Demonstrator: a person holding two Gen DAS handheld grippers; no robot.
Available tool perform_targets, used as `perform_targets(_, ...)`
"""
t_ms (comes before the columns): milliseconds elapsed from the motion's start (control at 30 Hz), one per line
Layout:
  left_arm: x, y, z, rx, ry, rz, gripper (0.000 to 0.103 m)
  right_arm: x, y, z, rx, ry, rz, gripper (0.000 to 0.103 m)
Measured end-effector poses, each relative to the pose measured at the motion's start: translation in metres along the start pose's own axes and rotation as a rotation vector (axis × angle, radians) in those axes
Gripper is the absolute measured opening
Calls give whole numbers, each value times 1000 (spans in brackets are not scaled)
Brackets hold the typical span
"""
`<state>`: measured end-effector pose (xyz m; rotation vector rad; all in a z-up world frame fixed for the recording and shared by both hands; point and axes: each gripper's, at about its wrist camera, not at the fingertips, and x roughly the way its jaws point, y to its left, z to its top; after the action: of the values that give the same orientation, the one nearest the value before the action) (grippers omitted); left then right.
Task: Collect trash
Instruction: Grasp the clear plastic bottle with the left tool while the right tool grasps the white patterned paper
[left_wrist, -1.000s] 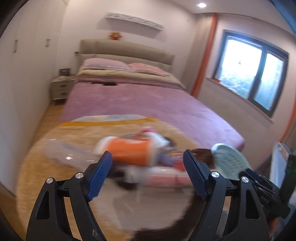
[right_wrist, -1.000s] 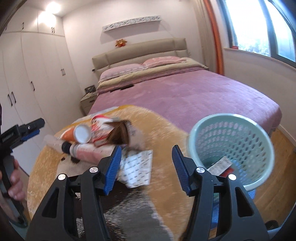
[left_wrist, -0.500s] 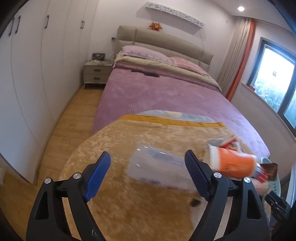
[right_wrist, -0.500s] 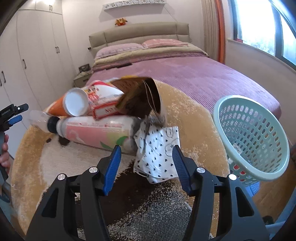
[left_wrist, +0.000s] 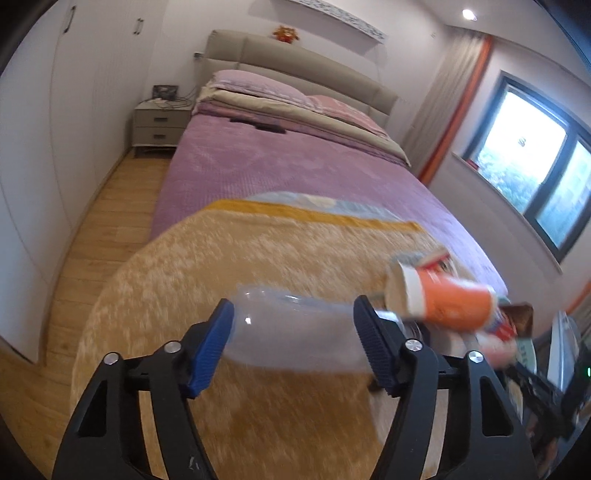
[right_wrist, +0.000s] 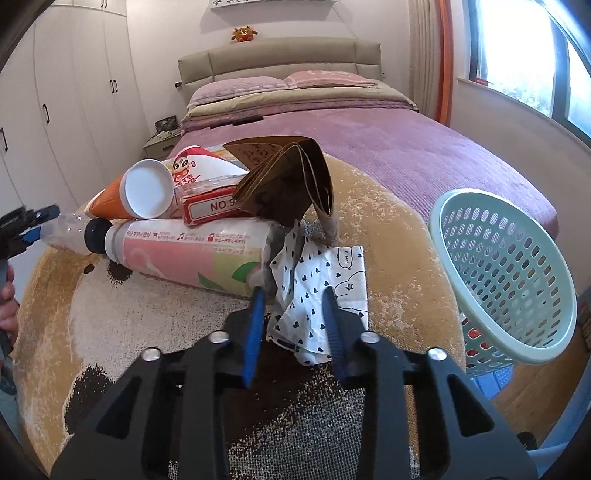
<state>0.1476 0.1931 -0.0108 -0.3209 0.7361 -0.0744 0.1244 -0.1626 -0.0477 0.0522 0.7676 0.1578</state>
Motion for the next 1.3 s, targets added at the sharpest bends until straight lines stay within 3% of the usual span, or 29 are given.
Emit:
perform_targets(467, -62, -52, -94, 88, 106, -171, 65, -2, -8, -2, 23, -6, 28, 23)
perform_targets(600, -76, -70, -101, 158, 113, -225, 67, -4, -9, -2, 29, -15, 29, 23)
perform_targets(733, -90, -81, -97, 213, 69, -239, 77, -5, -13, -3, 46, -21, 41, 24)
perform_targets(833, -85, -90, -91, 244, 32, -145, 85, -8, -18, -3, 66, -33, 51, 24)
perform_targets(967, -44, -105, -85, 290, 70, 98, 86, -12, -25, -4, 98, -49, 69, 24)
perform_targets(1033, -21, -114, -85, 327, 89, 179, 86, -12, -31, -5, 128, -43, 76, 37)
perform_targets(1133, 0, -121, -86, 369, 122, 215, 86, -14, -39, -6, 161, -38, 101, 49)
perform_targets(1300, 24, -129, -86, 400, 167, 287, 76, -14, -28, -7, 102, -13, 109, 51)
